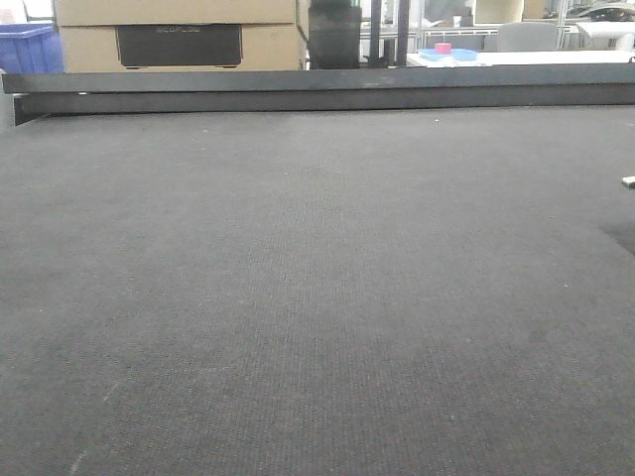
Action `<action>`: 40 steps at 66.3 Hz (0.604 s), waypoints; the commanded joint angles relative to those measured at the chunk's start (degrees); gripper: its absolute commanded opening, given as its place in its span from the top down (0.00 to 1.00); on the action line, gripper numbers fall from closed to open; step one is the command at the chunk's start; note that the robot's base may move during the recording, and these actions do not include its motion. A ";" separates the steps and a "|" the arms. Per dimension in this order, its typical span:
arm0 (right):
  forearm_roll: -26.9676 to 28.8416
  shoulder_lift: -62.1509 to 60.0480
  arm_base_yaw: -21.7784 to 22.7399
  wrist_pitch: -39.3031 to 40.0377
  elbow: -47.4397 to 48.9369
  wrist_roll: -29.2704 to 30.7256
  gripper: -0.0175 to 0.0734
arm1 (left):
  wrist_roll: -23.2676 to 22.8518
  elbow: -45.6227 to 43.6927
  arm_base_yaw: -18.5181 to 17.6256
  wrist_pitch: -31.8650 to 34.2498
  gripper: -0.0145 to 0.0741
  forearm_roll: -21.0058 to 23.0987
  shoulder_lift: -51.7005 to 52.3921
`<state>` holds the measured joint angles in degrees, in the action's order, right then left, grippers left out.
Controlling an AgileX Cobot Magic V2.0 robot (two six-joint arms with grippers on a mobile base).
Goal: Place valve from conveyor to right shelf box
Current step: 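Lower the right gripper onto a white valve on the belt and grasp it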
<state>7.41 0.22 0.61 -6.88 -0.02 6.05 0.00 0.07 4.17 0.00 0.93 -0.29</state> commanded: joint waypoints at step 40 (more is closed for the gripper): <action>0.34 -0.22 0.31 4.04 0.02 0.01 0.98 | 0.00 -0.07 0.14 2.05 0.96 0.12 0.29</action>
<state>7.41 0.22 0.61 -5.48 -0.02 6.05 0.00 0.07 4.17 0.31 0.93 -0.29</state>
